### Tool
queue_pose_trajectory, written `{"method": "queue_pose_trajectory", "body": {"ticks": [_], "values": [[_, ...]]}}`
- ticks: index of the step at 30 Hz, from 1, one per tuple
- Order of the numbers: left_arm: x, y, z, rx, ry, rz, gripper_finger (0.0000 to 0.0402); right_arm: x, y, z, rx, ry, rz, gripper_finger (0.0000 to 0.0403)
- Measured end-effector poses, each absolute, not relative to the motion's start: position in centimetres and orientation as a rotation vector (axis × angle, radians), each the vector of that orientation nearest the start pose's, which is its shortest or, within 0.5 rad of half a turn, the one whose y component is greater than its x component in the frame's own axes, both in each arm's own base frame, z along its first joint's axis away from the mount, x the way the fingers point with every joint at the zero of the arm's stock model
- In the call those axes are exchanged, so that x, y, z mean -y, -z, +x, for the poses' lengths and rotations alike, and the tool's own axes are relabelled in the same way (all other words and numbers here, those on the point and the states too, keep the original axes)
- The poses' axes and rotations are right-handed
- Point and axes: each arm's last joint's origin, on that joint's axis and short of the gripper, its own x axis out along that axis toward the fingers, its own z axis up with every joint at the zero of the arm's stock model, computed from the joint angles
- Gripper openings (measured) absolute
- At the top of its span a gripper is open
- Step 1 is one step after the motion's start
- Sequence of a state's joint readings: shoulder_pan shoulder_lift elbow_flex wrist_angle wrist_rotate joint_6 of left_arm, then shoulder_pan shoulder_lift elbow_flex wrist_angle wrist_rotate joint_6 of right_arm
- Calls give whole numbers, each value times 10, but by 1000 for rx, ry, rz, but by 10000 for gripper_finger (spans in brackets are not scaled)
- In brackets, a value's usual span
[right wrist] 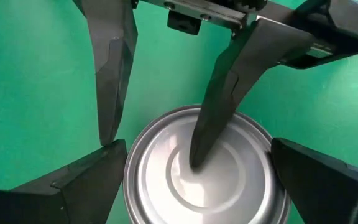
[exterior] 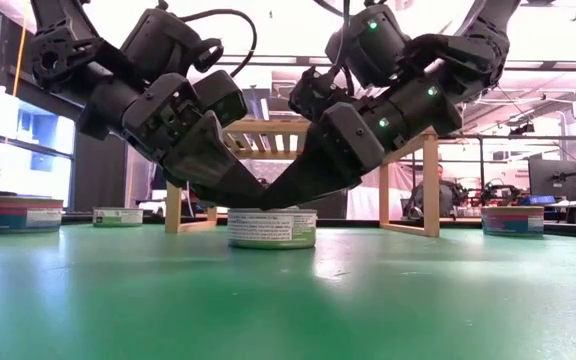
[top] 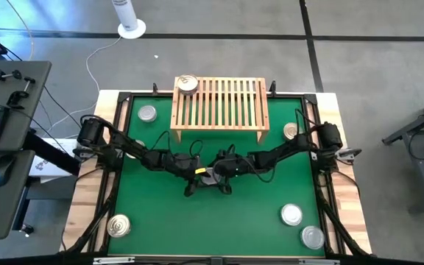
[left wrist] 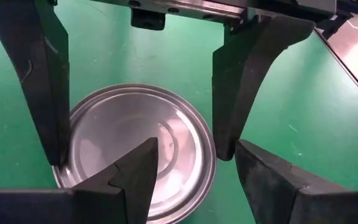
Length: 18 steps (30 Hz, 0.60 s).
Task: Stack canned seafood by type on shelf
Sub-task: Put the center green tuna can on the shelf
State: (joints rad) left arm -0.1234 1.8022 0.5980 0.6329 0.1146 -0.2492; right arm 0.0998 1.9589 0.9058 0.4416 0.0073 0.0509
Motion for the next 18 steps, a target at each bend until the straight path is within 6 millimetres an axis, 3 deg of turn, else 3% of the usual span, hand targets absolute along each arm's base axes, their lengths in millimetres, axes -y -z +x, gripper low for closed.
{"method": "queue_pose_trajectory", "body": {"ticks": [18], "values": [[41,-101,303,-599,160,-239,201,-38,-110,372,-587,-91,62,394]]}}
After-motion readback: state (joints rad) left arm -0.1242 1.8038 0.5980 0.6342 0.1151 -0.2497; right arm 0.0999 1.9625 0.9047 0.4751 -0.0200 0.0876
